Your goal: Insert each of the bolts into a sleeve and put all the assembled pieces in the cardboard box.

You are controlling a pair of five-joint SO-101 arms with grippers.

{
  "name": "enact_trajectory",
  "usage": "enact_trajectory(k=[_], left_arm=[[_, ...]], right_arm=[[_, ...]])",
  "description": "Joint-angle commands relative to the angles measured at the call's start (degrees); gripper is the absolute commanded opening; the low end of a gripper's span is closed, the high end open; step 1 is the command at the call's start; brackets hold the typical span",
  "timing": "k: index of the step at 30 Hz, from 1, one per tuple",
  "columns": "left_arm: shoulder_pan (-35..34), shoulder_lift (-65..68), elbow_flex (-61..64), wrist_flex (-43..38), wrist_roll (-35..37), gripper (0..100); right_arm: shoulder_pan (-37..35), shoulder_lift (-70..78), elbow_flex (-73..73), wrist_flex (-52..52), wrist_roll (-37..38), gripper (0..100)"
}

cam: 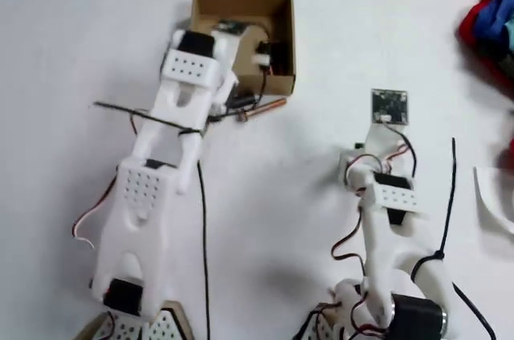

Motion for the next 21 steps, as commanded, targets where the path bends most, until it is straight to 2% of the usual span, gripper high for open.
enact_trajectory(k=[1,6,12,16,19,21], left_arm=[[-3.08,-10.2,1.45,0.53,0.79,2],[-6.51,-20.13,11.12,0.44,8.79,2],[-4.66,-37.54,27.56,-2.37,9.85,2],[-4.31,-50.81,43.56,-12.4,9.85,2],[-4.22,-61.1,58.33,-23.82,9.93,2],[-4.22,-67.78,68.09,-32.35,10.02,2]], right_arm=[[-1.89,-0.66,-0.35,-0.66,0.18,2.2],[-2.24,-0.75,-0.44,-0.57,0.18,2.2],[-2.68,-0.75,-0.26,-1.01,-0.26,2.2],[-5.85,-0.75,-0.09,-0.66,-0.26,2.2],[-8.31,-0.84,-0.09,-1.8,-0.79,2.2],[-9.89,-0.75,0.09,-6.02,-3.96,2.2]])
